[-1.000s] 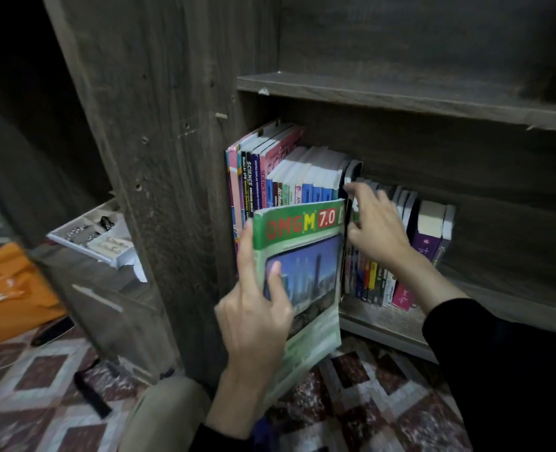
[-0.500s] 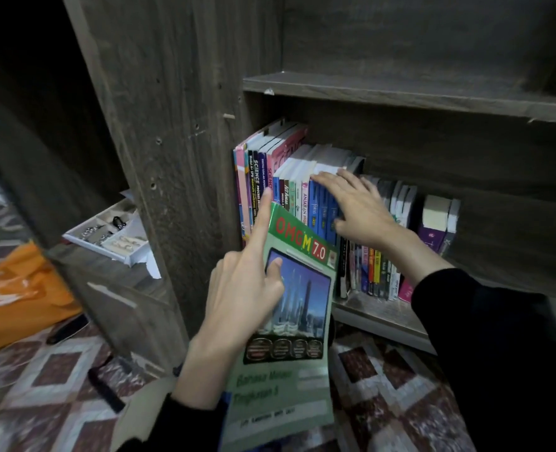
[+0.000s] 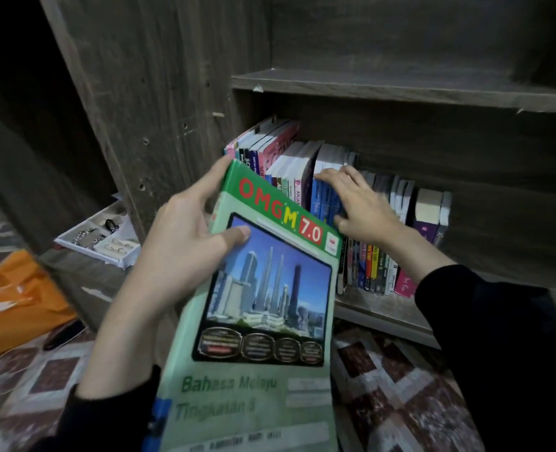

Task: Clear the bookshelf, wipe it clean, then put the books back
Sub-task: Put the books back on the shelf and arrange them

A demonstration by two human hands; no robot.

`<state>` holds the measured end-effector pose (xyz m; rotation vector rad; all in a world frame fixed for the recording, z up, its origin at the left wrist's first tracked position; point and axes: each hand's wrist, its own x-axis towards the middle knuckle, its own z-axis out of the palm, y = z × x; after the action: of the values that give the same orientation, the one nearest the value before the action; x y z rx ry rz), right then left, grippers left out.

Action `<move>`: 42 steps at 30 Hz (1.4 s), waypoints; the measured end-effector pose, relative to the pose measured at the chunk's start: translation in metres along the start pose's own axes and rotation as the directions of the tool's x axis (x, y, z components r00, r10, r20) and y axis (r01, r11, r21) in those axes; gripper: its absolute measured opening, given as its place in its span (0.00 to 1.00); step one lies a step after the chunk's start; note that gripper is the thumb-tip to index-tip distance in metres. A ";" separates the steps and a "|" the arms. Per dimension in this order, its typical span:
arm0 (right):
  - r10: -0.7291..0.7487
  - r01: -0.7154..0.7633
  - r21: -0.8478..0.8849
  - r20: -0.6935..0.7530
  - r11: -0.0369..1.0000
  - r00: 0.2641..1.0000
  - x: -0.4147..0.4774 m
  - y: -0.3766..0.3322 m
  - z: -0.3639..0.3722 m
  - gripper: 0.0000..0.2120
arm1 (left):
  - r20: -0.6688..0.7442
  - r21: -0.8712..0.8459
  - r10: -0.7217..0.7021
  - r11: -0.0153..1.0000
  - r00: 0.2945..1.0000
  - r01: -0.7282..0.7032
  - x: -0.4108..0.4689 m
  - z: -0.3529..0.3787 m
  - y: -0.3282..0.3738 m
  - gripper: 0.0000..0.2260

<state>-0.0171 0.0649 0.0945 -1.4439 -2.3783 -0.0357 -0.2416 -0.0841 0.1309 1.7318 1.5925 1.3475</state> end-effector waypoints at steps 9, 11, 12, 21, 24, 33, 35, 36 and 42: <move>-0.021 0.022 0.011 -0.015 1.000 1.000 0.003 0.006 0.005 0.36 | -0.040 0.109 -0.017 0.994 0.999 0.021 0.028 -0.014 -0.009 0.38; -0.010 0.010 0.020 -0.008 1.000 1.000 0.003 0.006 0.006 0.37 | -0.114 0.253 0.027 0.968 0.993 0.003 0.027 -0.013 -0.008 0.38; -0.007 0.007 0.022 -0.007 1.000 1.000 0.003 0.005 0.007 0.37 | -0.138 0.308 0.056 0.951 0.989 -0.011 0.025 -0.012 -0.007 0.37; -0.004 0.004 0.044 0.008 0.999 1.000 0.002 0.002 0.006 0.35 | -0.005 -0.043 0.051 0.998 0.999 -0.051 0.023 -0.010 0.009 0.38; -0.010 0.009 0.048 0.019 0.999 1.000 0.001 0.002 0.003 0.35 | 0.146 -0.192 0.028 0.981 0.989 0.001 0.024 -0.008 0.012 0.32; -0.007 0.006 0.031 0.028 0.999 1.000 0.001 0.002 0.001 0.36 | 0.056 0.413 0.106 0.903 0.993 -0.119 0.017 0.010 0.000 0.36; -0.004 0.004 0.018 0.025 1.000 1.000 0.001 0.002 0.001 0.36 | 0.026 0.444 0.095 0.891 0.995 -0.096 0.019 0.009 -0.006 0.38; -0.006 0.006 0.013 0.022 1.000 1.000 0.001 0.002 0.001 0.36 | 0.015 0.448 0.097 0.889 0.995 -0.093 0.021 0.008 -0.009 0.38; -0.009 0.009 0.009 0.023 1.000 1.000 0.001 0.001 0.001 0.36 | 0.028 0.410 0.123 0.904 0.992 -0.124 0.022 0.012 -0.011 0.38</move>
<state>-0.0174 0.0668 0.0939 -1.4370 -2.3999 -0.0109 -0.2397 -0.0570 0.1242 2.1062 1.8985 1.1164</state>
